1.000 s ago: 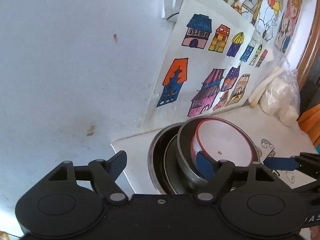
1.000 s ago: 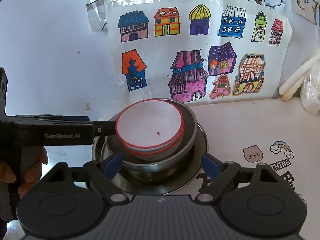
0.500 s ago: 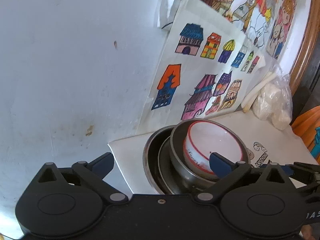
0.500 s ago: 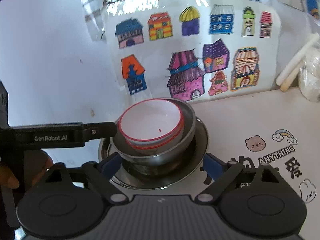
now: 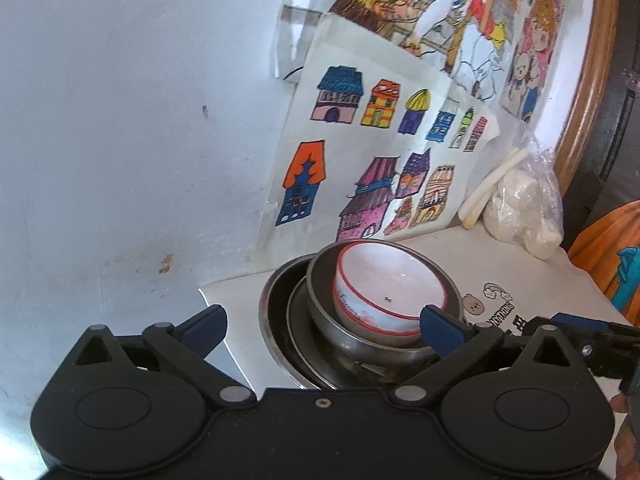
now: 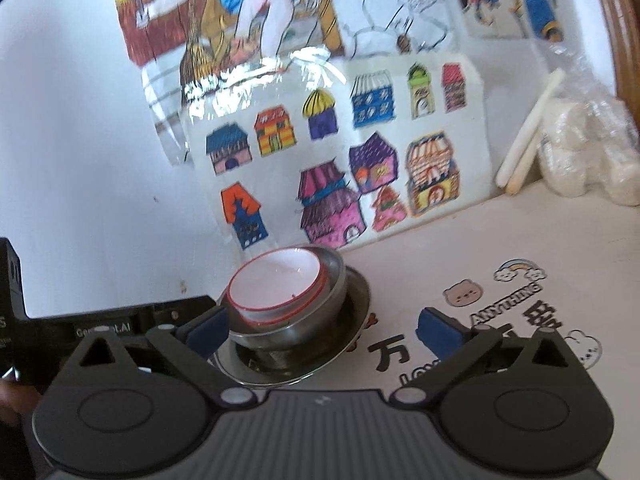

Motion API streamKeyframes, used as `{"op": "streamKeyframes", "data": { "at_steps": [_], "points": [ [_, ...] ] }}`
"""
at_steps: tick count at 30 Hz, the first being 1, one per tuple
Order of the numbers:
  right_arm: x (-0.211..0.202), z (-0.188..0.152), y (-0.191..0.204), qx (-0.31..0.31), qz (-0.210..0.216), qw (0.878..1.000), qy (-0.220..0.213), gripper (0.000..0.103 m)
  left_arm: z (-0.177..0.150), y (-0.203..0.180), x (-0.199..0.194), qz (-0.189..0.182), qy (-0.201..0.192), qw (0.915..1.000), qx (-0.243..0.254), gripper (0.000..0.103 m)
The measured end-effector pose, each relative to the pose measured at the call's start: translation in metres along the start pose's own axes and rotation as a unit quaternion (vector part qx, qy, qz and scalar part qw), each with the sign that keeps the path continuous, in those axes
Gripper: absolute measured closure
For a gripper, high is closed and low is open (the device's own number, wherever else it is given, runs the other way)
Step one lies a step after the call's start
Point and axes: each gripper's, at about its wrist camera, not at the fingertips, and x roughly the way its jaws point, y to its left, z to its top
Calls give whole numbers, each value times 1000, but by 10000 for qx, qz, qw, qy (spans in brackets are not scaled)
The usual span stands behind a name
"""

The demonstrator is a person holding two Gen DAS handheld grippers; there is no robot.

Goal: Organize plates and bowls

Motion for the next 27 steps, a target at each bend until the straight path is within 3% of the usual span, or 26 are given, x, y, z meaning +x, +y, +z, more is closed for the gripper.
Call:
{"op": "streamKeyframes", "data": {
  "at_steps": [13,27],
  "points": [
    [-50,-14,6,-32,-401,9968,-688,0,-15,-10,-25,-93,-267,9995,164,1],
    [-104,-59,14,164,-1471,9812,-1239,0,-44,-22,-46,-387,-444,9968,545,1]
  ]
}}
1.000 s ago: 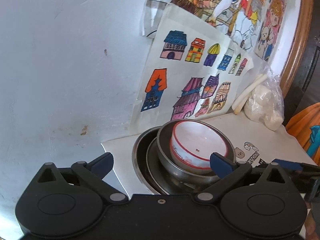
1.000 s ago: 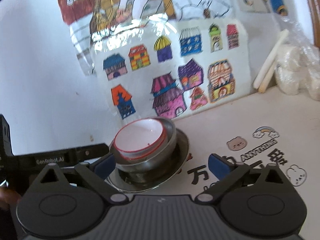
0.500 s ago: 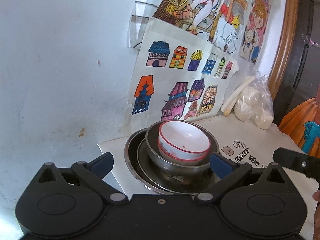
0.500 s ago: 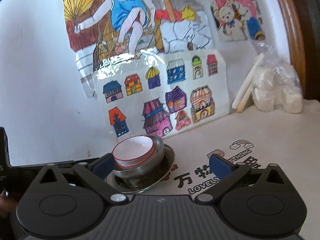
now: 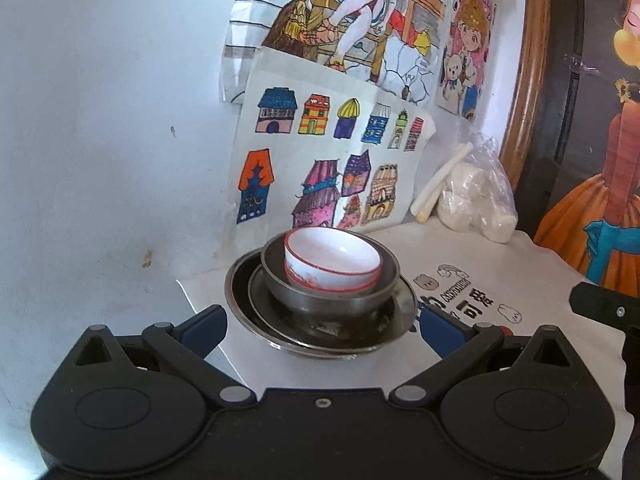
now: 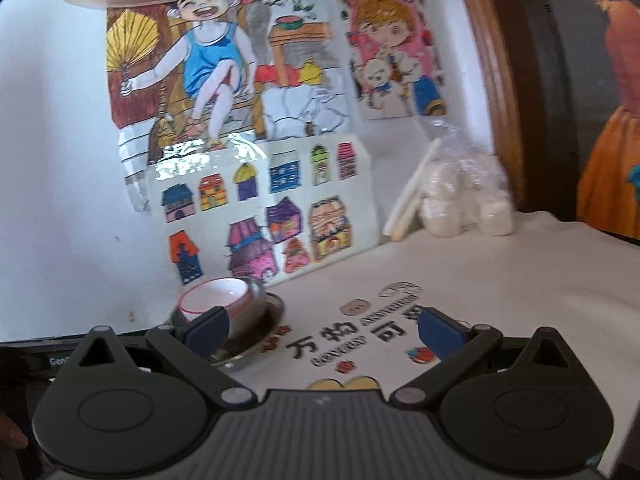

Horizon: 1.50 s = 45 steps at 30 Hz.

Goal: Organize plates and bowls

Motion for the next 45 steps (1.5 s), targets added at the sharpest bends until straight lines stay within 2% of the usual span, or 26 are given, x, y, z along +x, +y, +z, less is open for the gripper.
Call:
{"op": "streamKeyframes", "data": {
  "at_steps": [10,20,45],
  "points": [
    [-28,-24,-8,140,-443,9989,-7,0,-18,-8,-11,-330,-68,9994,-26,1],
    [-54,-51,-14,319,-738,9968,35,0,-36,-16,-24,-410,-45,9991,98,1],
    [-72,-75,-10,374,-795,9961,110,0,-52,-21,-39,-423,19,9988,243,1]
  ]
}}
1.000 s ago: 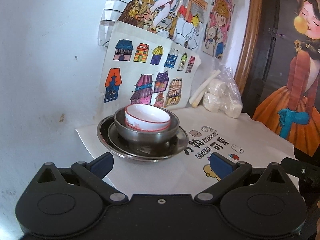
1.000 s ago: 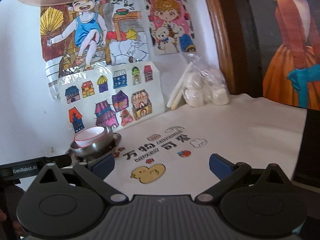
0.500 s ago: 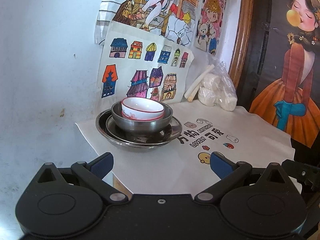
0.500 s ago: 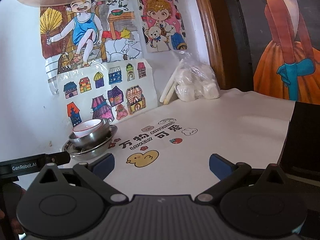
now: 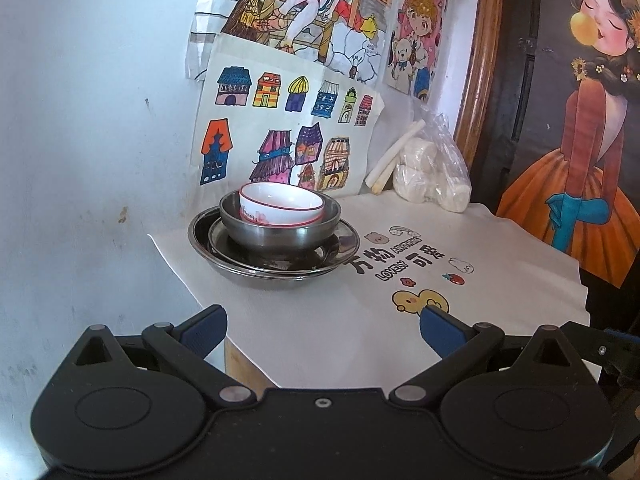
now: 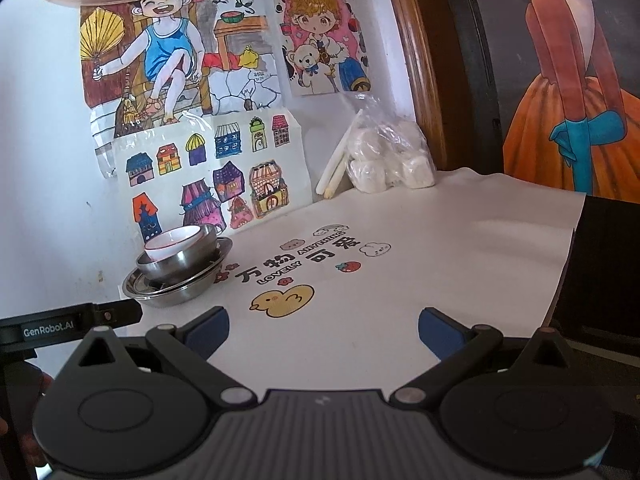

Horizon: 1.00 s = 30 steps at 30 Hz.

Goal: Organize plates and bowls

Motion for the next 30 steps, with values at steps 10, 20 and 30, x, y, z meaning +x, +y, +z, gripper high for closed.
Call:
{"op": "streamKeyframes", "data": {
  "at_steps": [10,20,30],
  "points": [
    [6,1,-3,28,-26,9999,118,0,2,2,4,44,47,10000,-18,1],
    [8,1,-6,67,-47,9999,137,0,3,0,6,18,75,10000,17,1],
    [8,2,-6,69,-53,9999,134,0,2,1,6,31,103,9999,-3,1]
  ]
}}
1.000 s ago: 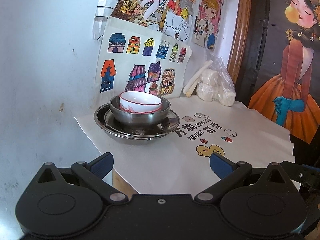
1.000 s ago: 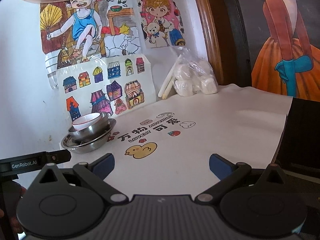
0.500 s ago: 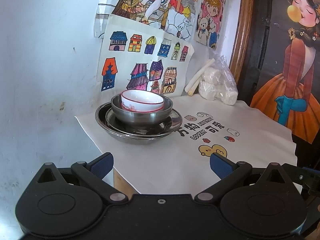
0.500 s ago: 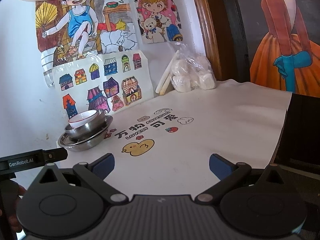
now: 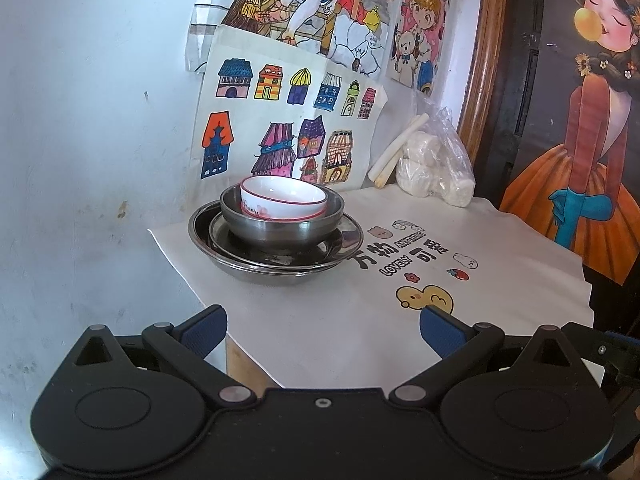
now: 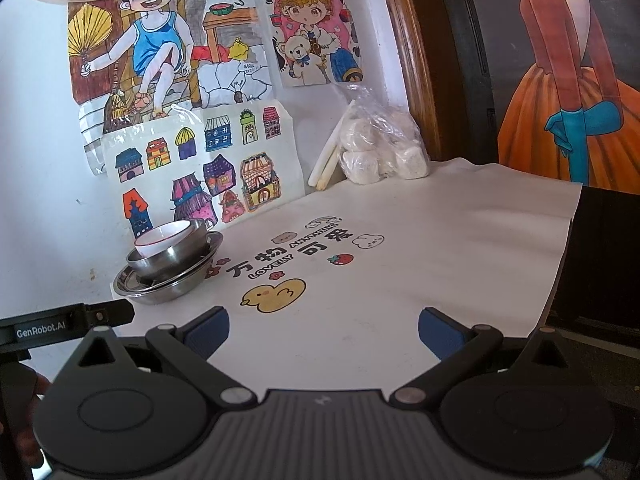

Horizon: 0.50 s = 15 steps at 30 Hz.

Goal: Organize plates and bowls

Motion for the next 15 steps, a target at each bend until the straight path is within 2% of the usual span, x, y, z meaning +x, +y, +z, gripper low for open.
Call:
{"op": "streamKeyframes", "data": {
  "at_steps": [15],
  "points": [
    [1,0,-1,-1,-9,10000,17,0,0,-1,-1,-18,5,10000,15,1]
  ]
}}
